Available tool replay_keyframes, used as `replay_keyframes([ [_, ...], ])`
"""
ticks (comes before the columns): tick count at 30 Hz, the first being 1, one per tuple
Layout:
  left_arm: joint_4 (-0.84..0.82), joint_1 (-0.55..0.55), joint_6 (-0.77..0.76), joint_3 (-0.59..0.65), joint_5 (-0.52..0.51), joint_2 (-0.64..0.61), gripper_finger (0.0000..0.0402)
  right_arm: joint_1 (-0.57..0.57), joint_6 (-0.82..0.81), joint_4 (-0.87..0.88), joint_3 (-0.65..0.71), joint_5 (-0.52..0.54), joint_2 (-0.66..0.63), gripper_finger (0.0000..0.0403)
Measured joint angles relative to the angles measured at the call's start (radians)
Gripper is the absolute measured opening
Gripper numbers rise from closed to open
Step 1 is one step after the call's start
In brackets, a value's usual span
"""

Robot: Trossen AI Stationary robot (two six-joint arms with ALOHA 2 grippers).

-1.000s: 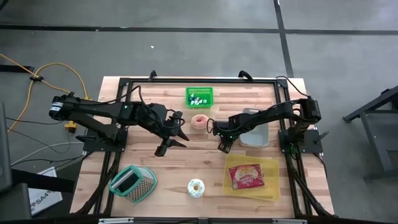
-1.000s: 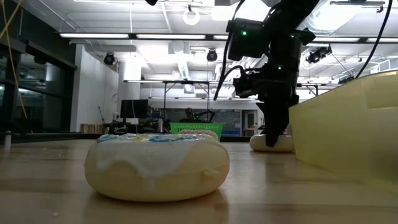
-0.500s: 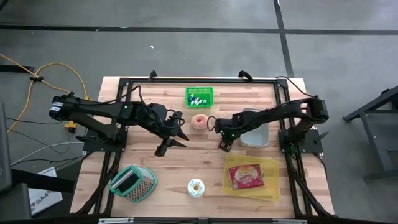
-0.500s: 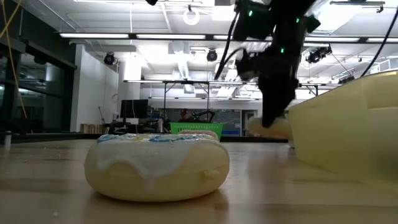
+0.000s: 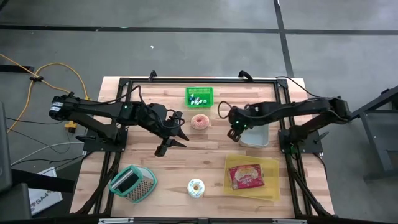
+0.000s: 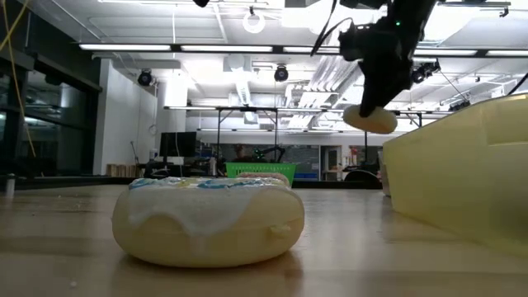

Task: Pick & Place Food Item
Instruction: Put the top white donut into the gray bin

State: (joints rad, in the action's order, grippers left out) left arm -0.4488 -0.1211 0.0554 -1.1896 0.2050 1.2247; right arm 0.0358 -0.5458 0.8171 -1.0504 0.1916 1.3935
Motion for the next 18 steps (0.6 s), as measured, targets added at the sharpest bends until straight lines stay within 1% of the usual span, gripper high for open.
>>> replay_keyframes([
  [3,0.0,0.0,0.0,0.0,0.0,0.0,0.0122,0.01,-0.04,0.072,0.0,0.012,-0.029,0.0095],
  [8,0.0,0.0,0.0,0.0,0.0,0.0,0.0122,0.013,-0.113,0.163,0.0,0.015,-0.034,0.0095],
  [14,-0.001,0.0,0.0,0.0,0.0,0.0,0.0122,0.013,-0.129,0.173,0.032,0.001,-0.033,0.0095],
  [18,-0.001,0.0,0.0,0.0,0.0,0.0,0.0122,0.033,-0.138,0.174,0.06,-0.018,-0.041,0.0095],
])
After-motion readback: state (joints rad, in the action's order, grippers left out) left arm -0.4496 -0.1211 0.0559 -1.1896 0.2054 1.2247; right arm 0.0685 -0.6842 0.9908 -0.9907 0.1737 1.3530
